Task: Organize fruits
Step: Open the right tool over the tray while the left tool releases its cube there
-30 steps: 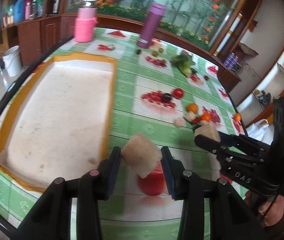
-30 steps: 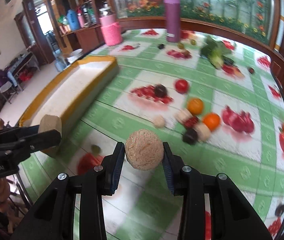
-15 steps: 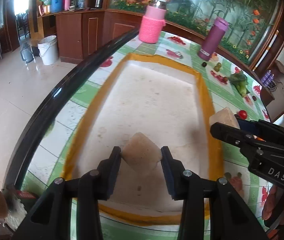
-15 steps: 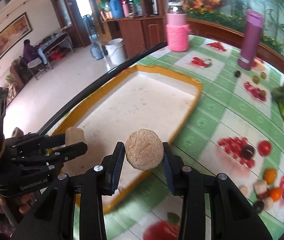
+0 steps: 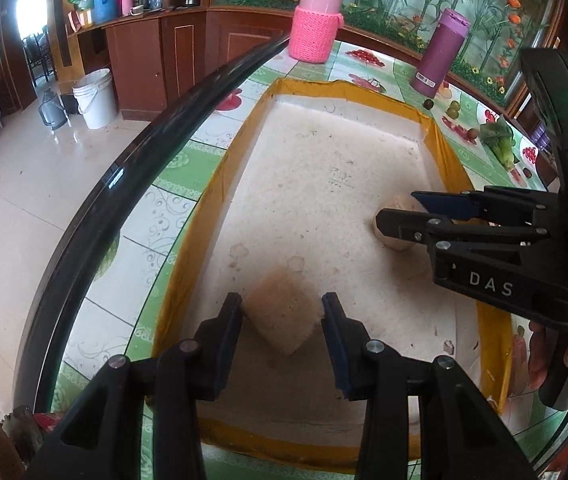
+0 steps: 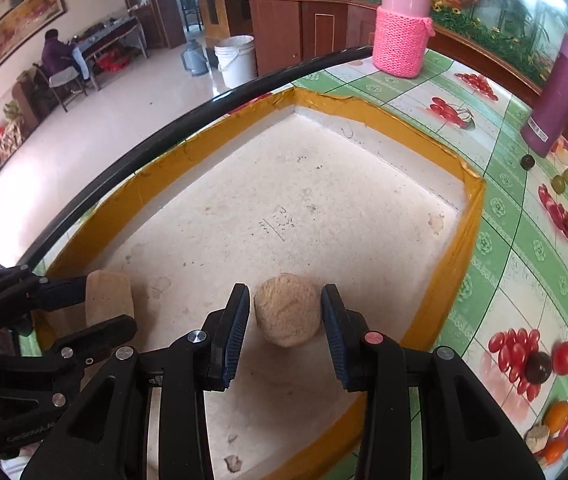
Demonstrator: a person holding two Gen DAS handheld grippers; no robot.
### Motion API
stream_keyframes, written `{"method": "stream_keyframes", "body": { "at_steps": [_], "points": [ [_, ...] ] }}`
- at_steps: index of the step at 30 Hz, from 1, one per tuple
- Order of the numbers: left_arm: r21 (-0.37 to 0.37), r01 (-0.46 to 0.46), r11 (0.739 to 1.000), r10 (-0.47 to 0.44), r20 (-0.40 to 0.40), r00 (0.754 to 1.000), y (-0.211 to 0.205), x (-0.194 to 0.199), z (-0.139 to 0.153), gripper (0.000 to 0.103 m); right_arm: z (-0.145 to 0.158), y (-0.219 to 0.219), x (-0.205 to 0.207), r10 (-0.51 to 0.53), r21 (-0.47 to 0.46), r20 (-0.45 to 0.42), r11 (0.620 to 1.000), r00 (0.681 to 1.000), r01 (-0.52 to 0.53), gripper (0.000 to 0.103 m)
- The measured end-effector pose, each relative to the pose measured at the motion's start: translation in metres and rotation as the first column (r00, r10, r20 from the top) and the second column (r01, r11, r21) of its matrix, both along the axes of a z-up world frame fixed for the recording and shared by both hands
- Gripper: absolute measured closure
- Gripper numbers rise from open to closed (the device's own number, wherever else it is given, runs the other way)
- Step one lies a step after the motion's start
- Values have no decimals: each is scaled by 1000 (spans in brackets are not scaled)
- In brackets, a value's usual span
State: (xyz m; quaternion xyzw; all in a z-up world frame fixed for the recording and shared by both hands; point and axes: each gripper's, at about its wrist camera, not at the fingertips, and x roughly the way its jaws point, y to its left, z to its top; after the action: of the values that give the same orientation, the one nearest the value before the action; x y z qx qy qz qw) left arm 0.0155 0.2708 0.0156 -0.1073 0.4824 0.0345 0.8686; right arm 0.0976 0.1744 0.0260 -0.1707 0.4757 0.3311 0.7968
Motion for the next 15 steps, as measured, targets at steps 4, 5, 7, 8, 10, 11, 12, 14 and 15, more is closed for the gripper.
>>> {"method": "stream_keyframes", "body": {
  "at_steps": [4,5,7,8,10,11,12,14,15],
  "points": [
    [39,24,999,-24,5,1000,-5,-2,1,58,-4,-2,0,-2,-14,6,1000,1000,2,67],
    [40,24,999,-24,7,1000,-5,-3,2,56,-3,-4,-1,-4,-11,6,1000,1000,4,67],
    [32,20,999,-20,9,1000,-4,-5,3,53,-1,-7,-4,-8,-9,7,1000,1000,8,67],
    [31,16,999,-17,11,1000,-4,-6,4,51,1,-9,-6,-9,-8,9,1000,1000,9,67],
    [34,9,999,-10,19,1000,-5,-9,7,48,5,-14,-11,-14,-2,15,1000,1000,14,67],
    [39,6,999,-7,22,1000,-5,-10,9,46,7,-17,-13,-18,4,16,1000,1000,18,67],
    [47,2,999,-3,26,1000,-5,-12,11,44,10,-19,-14,-22,13,17,1000,1000,22,67],
    [64,-3,998,1,34,999,-7,-16,15,40,18,-26,-19,-29,36,19,999,999,28,65],
    [73,-6,997,3,36,999,-8,-18,17,38,23,-31,-23,-33,47,24,998,999,32,63]
  ]
}}
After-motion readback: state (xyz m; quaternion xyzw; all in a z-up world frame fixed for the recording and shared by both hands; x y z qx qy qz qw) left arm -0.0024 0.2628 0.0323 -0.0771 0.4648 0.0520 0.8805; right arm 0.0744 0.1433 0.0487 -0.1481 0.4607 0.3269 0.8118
